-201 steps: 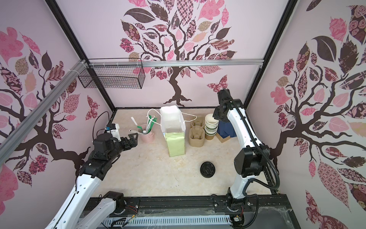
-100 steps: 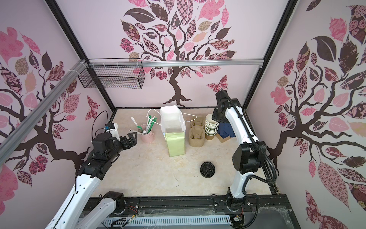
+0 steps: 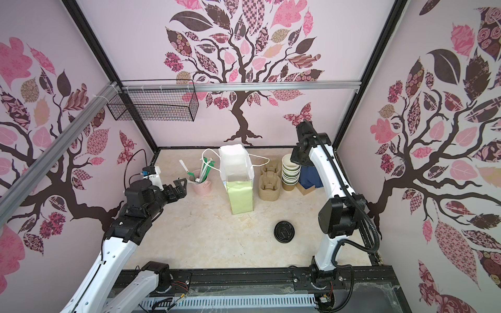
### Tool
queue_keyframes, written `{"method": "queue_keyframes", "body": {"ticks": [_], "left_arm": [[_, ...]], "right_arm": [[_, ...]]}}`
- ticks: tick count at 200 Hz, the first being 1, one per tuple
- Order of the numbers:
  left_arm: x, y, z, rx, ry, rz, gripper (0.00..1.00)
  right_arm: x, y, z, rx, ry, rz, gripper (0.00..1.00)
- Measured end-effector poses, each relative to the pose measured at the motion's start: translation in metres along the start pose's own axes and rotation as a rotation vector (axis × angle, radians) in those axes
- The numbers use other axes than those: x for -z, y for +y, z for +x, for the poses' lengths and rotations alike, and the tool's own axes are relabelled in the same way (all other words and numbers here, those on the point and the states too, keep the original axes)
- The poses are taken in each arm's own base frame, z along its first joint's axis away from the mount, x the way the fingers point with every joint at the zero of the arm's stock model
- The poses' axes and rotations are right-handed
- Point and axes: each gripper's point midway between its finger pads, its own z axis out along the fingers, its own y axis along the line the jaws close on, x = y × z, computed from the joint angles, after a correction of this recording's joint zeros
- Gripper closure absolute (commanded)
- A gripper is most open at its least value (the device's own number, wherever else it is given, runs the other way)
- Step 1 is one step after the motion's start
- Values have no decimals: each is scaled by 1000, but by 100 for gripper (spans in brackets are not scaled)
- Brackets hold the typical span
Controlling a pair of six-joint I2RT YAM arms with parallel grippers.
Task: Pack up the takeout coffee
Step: 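Reach the right gripper to the green-banded cup stack and grasp the top cup, then lift the cup with the right gripper and set it upright near the black lid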
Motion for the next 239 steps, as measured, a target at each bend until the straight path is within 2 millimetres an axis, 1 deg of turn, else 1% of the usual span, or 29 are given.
{"method": "queue_keyframes", "body": {"ticks": [25, 45, 62, 78, 93, 105, 118, 128, 135, 148, 165, 177, 197, 220, 239], "left_arm": [[0, -1, -3, 2, -3, 1, 2], [1, -3, -7, 6, -11, 4, 2], [3, -4, -10, 15, -14, 4, 2], [4, -4, -11, 28, -15, 3, 2], [6, -4, -11, 39, -5, -1, 2], [10, -4, -12, 54, 4, -5, 2], [13, -5, -12, 73, 19, -8, 2], [16, -5, -9, 92, 39, -7, 2], [17, -5, -5, 108, 57, -5, 2], [21, -4, 7, 140, 107, -7, 2], [28, -5, 24, 185, 178, 2, 2], [34, -8, 34, 213, 221, 24, 2], [44, -15, 52, 264, 293, 71, 2], [53, -20, 87, 317, 432, 110, 2], [58, -22, 114, 348, 534, 130, 3]], "right_arm": [[8, 1, -5, -19, -20, -10, 100], [29, 5, -19, -35, -77, -37, 100], [59, 8, -35, -52, -148, -72, 100], [92, 9, -48, -68, -222, -111, 100], [123, 9, -56, -77, -285, -149, 100], [143, 9, -54, -78, -311, -175, 100], [162, 9, -44, -68, -320, -192, 100], [174, 12, -30, -48, -320, -210, 100], [180, 17, -16, -28, -310, -229, 100], [188, 24, 15, 15, -271, -271, 100], [188, 29, 61, 61, -198, -327, 100], [183, 28, 97, 91, -143, -354, 100], [166, 28, 161, 160, -39, -389, 100], [144, 34, 225, 258, 55, -428, 100], [123, 46, 276, 362, 113, -460, 100]]}}
